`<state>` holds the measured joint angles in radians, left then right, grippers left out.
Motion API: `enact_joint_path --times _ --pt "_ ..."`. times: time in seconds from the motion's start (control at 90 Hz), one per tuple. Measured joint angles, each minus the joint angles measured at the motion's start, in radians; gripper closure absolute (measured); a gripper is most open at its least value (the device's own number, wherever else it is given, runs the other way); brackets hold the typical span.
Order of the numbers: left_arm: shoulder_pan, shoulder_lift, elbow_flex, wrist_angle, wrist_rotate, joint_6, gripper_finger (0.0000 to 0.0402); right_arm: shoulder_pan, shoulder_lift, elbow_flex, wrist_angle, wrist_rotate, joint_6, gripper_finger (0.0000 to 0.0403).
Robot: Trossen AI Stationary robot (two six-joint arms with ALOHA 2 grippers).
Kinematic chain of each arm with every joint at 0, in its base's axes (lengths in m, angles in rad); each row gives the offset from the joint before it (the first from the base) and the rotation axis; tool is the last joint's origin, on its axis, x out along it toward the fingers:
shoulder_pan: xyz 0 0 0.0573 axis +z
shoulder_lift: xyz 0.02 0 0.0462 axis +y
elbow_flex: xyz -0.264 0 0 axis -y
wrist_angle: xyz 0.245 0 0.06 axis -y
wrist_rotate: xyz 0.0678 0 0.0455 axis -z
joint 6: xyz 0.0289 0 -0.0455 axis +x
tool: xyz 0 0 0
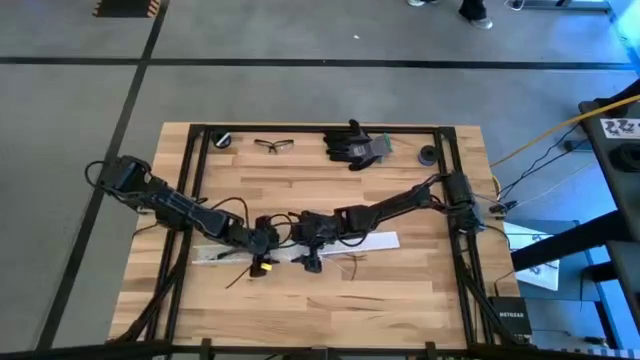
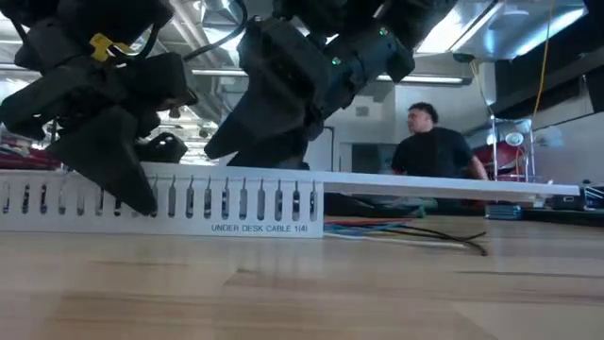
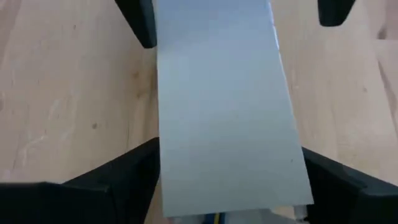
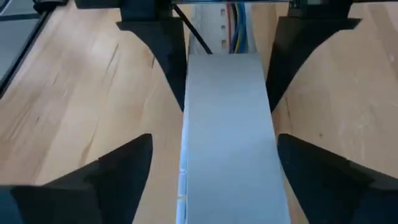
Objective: Ziptie cables
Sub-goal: Close the white cable duct
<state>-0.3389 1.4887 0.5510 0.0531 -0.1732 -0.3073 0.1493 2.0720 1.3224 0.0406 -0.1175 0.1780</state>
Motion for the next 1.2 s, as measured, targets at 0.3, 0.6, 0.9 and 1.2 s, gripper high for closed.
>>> enact_joint_path --times 0.3,0.6,0.9,1.2 --pt "0.001 0.0 -0.001 0.005 -0.006 0.0 0.0107 0.001 -0.034 0.0 -0.118 -0.006 -0.033 0.0072" --pt "0.005 0.001 -0.001 0.009 -0.006 -0.005 0.0107 0.019 -0.039 -0.001 -0.181 0.042 -0.059 0.0072" --pt "0.006 0.001 -0.002 0.012 -0.013 -0.008 0.0107 0.093 -0.028 -0.002 -0.168 0.139 -0.034 0.0098" --pt "0.006 0.001 -0.002 0.011 -0.017 -0.029 0.0107 0.092 -0.017 -0.002 -0.152 0.16 -0.024 0.0167"
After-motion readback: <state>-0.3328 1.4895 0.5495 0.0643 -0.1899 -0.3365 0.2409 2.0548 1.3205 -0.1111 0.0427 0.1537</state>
